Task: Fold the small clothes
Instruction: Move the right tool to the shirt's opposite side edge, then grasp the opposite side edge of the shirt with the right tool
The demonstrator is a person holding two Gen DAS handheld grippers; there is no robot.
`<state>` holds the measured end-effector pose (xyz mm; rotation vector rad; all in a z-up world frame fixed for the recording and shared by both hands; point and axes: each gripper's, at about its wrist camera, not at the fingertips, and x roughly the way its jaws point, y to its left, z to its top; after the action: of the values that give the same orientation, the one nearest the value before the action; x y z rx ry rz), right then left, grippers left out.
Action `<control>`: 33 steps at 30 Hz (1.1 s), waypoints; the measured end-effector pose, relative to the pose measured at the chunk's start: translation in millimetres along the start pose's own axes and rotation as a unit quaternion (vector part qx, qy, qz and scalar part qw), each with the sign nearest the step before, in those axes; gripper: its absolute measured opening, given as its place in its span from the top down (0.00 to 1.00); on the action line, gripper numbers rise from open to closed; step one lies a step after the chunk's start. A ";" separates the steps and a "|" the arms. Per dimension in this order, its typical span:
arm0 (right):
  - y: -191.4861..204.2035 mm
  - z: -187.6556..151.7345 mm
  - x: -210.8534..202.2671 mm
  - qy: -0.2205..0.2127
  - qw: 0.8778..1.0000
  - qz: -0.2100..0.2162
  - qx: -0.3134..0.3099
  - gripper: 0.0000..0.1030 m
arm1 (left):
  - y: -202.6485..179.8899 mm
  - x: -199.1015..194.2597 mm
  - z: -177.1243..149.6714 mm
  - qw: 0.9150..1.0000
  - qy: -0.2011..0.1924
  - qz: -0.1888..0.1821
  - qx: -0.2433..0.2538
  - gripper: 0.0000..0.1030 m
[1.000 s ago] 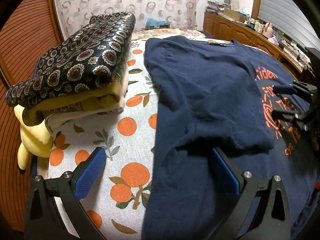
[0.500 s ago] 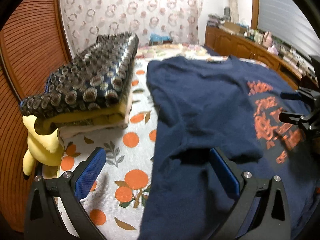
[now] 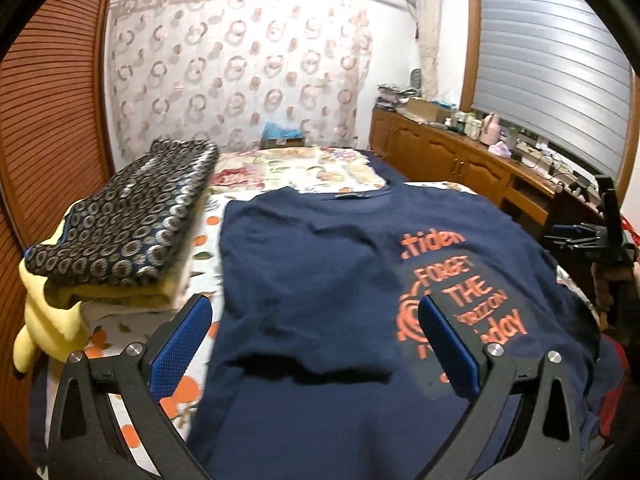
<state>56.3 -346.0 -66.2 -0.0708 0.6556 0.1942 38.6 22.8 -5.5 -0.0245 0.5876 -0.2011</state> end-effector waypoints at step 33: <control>-80.8 -0.1 0.9 0.013 0.997 0.000 0.076 0.95 | -52.8 27.0 -20.6 0.997 0.054 -0.043 0.026 0.00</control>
<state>73.3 -425.0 -66.5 0.0731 0.6946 0.1436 39.6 -33.5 -33.2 0.0116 0.6903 -0.3034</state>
